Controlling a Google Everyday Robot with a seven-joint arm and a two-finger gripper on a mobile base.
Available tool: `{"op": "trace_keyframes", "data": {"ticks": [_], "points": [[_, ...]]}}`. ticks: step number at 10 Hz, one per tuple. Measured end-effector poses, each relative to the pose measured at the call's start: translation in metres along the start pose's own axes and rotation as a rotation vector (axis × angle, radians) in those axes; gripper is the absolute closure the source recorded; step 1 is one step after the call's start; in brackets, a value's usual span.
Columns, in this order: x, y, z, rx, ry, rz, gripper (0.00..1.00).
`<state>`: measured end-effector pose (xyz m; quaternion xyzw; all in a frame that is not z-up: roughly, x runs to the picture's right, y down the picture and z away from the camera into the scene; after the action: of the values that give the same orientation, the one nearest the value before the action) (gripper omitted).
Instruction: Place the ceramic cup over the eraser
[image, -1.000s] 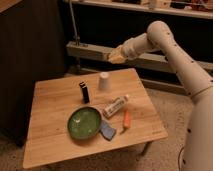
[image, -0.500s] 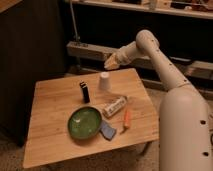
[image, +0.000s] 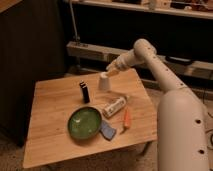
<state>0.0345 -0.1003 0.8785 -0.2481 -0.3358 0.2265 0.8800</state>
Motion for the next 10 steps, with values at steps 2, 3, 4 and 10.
{"op": "trace_keyframes", "data": {"ticks": [2, 3, 4, 10], "points": [[0.014, -0.002, 0.004, 0.011, -0.026, 0.055, 0.2], [0.02, -0.003, 0.008, 0.011, -0.042, 0.084, 0.2], [0.023, -0.005, 0.011, 0.011, -0.06, 0.103, 0.2], [0.019, -0.029, 0.057, 0.033, -0.128, 0.088, 0.2]]}}
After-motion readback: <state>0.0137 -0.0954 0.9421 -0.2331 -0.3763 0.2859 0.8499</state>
